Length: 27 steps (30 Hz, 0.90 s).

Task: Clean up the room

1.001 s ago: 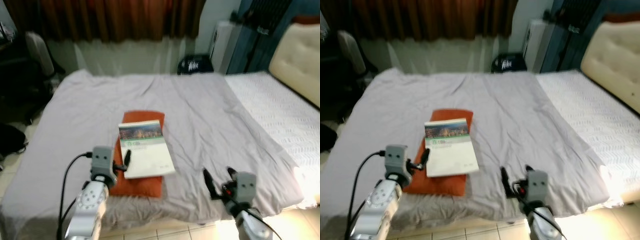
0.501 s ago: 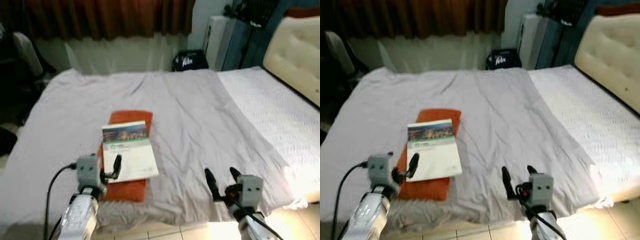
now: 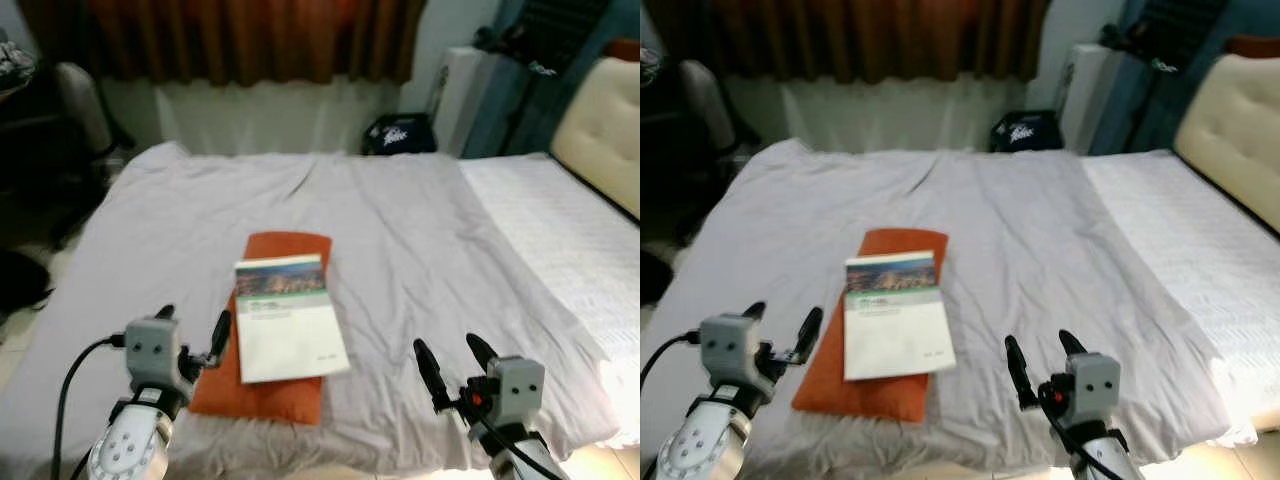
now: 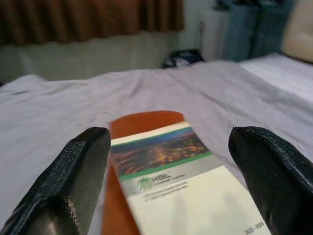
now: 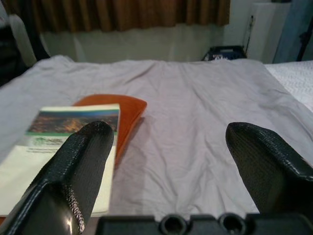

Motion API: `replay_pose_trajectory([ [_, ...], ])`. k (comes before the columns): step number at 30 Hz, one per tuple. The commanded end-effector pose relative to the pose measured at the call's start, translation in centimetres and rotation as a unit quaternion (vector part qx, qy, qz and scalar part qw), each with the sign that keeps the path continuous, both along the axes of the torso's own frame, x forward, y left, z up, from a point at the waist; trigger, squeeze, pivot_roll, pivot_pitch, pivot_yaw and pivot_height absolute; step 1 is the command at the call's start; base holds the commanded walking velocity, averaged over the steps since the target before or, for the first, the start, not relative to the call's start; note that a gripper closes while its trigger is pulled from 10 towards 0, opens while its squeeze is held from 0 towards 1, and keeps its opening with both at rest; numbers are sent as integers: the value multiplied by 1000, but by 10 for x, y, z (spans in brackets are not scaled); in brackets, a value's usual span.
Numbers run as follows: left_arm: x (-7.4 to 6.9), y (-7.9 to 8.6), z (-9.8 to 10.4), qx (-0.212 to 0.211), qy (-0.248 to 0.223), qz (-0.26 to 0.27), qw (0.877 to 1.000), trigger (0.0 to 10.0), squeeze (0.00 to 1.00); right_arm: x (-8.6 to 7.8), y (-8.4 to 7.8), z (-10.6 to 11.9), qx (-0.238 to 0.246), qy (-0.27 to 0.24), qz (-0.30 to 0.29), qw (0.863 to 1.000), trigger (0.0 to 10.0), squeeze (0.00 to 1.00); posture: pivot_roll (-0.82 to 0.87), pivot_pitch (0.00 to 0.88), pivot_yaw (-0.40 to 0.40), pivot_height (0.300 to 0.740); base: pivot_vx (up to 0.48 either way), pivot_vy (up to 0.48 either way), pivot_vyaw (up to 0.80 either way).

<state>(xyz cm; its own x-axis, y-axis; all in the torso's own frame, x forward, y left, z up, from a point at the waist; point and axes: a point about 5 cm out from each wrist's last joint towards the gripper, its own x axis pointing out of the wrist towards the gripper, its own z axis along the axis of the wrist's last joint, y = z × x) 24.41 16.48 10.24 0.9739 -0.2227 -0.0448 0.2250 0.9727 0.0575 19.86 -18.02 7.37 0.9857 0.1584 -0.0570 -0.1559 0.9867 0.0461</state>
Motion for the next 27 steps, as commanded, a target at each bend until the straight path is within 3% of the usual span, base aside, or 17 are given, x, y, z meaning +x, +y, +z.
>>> replay_pose_trajectory([
  [1,8,3,-5,26,18,-2,1000,10000,0,7,7,3,-2,-5,11,1000,10000,0,20,0,-28,740,0,0,0],
  [2,18,0,-2,23,14,-8,1000,10000,0,8,9,2,1,-2,11,1000,10000,0,16,0,-25,740,0,0,-800],
  [5,24,-3,-4,31,23,-17,999,10000,0,9,10,1,0,3,10,1000,10000,0,9,0,-21,740,0,0,-800],
  [8,35,2,-13,17,41,7,999,10000,0,7,9,-3,-5,11,4,1000,10000,0,-1,0,-16,740,0,0,-796],
  [10,48,11,-19,13,46,40,998,10000,0,7,9,-5,-3,17,4,1000,10000,0,-2,0,-20,740,0,0,0],
  [16,79,11,-19,8,41,47,998,10000,0,3,12,-6,-4,25,13,1000,10000,0,-32,0,-37,740,0,0,0],
  [20,104,13,-12,-13,36,77,996,10000,0,-11,11,-1,-9,39,18,999,10000,0,-95,26,-62,740,0,0,0],
  [23,108,5,-15,-11,44,71,996,10000,0,-22,10,2,-13,47,23,999,10000,0,-147,76,-79,740,0,0,0],
  [24,110,2,-19,-9,54,72,996,10000,0,-35,8,6,-18,57,24,998,10000,0,-209,115,-94,740,0,0,0],
  [27,109,4,-26,-15,75,84,994,10000,0,-47,5,12,-22,65,23,997,10000,0,-248,154,-111,740,0,0,0],
])
